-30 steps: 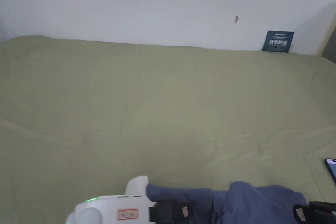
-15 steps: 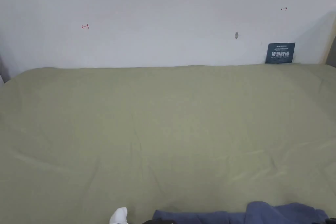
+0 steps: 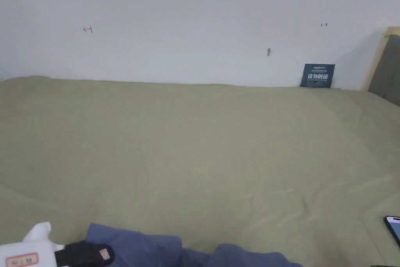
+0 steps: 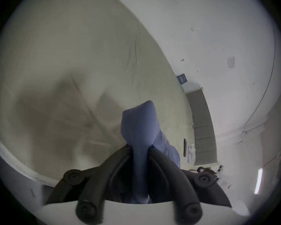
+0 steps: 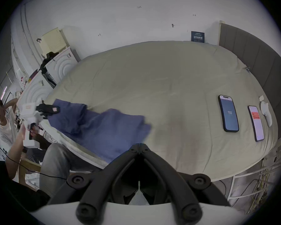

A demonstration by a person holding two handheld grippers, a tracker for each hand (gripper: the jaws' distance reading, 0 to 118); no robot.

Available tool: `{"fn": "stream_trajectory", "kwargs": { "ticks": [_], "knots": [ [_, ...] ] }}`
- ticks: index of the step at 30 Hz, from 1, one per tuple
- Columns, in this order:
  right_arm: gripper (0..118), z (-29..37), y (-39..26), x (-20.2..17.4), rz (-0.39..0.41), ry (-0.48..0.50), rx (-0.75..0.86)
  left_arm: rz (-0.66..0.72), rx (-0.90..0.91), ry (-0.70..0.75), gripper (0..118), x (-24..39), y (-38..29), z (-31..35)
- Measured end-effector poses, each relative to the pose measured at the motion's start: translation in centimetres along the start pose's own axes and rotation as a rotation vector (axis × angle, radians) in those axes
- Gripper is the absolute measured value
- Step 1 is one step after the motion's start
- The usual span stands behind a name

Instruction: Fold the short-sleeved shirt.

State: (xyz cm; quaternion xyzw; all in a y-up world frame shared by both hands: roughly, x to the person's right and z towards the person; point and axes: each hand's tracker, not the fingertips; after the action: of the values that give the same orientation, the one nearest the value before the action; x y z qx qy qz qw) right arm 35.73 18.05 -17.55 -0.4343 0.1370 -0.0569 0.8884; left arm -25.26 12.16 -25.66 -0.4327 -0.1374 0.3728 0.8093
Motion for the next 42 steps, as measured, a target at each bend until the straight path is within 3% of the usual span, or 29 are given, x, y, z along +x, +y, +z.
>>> {"fn": "stream_trajectory", "kwargs": {
  "ticks": [5,9,20,21,24,25,27,34,35,36,37,42],
  "knots": [
    [0,0.3,1.4,-0.9,0.036,-0.001,0.012,-0.108,0.114,0.209,11,0.3,4.1,7.6],
    [0,0.0,1.8,-1.7,0.047,0.006,0.016,-0.233,0.094,0.337,11,3.1,4.0,8.9],
    [0,0.6,0.5,-1.9,0.072,0.01,-0.011,-0.397,-0.224,0.142,12,11.6,-3.3,-3.8],
    [0,0.9,0.4,-1.8,0.073,0.01,-0.012,-0.402,-0.247,0.097,21,12.0,-3.9,-4.9],
    [0,1.3,0.1,-1.3,0.071,0.002,-0.012,-0.355,-0.285,-0.146,90,12.0,-5.1,-5.8],
    [0,1.3,-0.2,-1.1,0.068,-0.007,-0.015,-0.319,-0.297,-0.217,91,12.0,-5.3,-5.8],
    [0,1.2,-0.5,-0.7,0.06,-0.015,-0.02,-0.259,-0.261,-0.215,91,11.3,-4.4,-5.9],
    [0,0.6,-1.0,-1.7,0.041,0.006,-0.032,-0.113,-0.176,-0.143,77,6.6,-4.0,-5.2],
    [0,0.4,-1.0,-1.8,0.043,0.011,-0.035,-0.115,-0.186,-0.137,57,6.1,-4.4,-5.5],
    [0,0.2,-0.8,-2.1,0.048,0.011,-0.038,-0.12,-0.202,-0.109,15,5.6,-5.0,-6.1],
    [0,-0.1,-0.8,-2.2,0.054,0.011,-0.039,-0.118,-0.22,-0.09,3,5.0,-5.6,-6.9],
    [0,-0.9,-0.1,-3.8,0.073,0.045,-0.027,-0.052,-0.34,-0.09,2,2.9,-10.6,-14.6]
  ]
}}
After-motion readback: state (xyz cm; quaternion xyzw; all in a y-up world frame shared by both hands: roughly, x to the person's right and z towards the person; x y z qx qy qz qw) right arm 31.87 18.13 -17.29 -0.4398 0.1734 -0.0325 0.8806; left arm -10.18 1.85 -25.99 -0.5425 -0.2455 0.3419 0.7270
